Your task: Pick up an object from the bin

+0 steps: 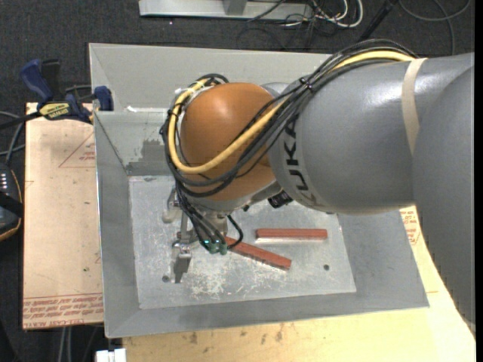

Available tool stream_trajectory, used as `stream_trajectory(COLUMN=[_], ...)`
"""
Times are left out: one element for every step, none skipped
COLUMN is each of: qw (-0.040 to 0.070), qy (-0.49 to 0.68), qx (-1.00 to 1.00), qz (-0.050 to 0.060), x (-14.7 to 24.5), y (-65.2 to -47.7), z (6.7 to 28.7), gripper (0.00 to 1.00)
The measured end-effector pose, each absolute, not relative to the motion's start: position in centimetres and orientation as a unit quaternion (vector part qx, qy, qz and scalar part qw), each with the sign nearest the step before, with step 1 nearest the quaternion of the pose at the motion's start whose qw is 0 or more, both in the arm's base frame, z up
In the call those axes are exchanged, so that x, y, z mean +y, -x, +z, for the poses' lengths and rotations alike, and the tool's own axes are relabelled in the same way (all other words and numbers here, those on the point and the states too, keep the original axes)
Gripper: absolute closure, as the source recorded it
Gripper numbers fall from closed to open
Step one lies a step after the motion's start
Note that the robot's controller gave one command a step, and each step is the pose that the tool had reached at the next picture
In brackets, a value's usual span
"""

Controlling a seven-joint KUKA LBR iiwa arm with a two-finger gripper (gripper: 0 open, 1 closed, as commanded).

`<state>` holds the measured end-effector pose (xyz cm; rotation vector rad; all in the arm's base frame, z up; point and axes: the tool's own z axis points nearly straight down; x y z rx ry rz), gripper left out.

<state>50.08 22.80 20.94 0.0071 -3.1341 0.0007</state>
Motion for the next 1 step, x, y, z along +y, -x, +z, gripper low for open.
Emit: stream_trajectory(qw=[0.000], qy=[0.000], qx=[-1.000], qz=[-0.001], x=[22.68], y=[-50.29], z=[21.34], gripper=[0.00])
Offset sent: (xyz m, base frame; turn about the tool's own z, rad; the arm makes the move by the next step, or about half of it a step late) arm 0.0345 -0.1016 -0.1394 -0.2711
